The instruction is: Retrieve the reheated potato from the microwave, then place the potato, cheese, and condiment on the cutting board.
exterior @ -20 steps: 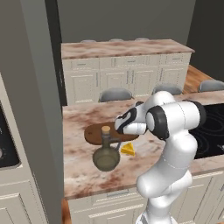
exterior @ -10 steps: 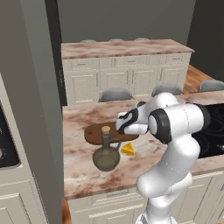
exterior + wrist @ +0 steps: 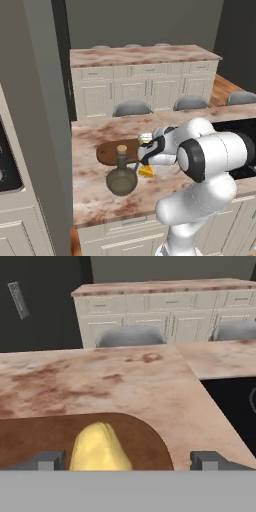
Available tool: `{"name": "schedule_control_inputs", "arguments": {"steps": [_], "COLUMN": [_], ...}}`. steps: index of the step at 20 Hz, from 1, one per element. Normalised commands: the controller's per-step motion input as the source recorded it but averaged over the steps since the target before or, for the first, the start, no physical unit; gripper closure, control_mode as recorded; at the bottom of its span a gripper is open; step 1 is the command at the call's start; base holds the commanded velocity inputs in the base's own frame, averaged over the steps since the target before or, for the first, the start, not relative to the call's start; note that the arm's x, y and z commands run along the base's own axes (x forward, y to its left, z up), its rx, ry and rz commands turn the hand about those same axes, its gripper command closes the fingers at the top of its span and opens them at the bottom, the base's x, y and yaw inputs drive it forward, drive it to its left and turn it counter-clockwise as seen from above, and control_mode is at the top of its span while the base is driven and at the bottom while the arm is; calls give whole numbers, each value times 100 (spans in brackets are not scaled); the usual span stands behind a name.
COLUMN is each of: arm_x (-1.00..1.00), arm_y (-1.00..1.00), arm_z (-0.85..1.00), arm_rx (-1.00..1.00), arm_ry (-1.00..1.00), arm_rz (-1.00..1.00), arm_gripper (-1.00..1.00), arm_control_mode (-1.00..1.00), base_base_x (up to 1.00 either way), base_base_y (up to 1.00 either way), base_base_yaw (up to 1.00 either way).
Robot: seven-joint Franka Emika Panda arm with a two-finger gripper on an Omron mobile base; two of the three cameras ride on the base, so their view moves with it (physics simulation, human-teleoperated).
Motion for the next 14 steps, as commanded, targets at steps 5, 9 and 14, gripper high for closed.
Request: {"name": "schedule_control_inputs", "arguments": {"steps": [5, 9, 14], "arm_x": [-52, -35, -34], "arm_y": [2, 5, 4], "arm_z": [26, 42, 36], "arm_rx": [2, 9, 9], "arm_ry": [0, 6, 12], "arm_rz": [0, 3, 6], "arm_gripper": [-100, -100, -100], "arm_control_mode": [-100, -100, -100], "base_base_x": [0, 0, 0], "base_base_y": [0, 0, 0], "base_base_yaw": [0, 0, 0]}}
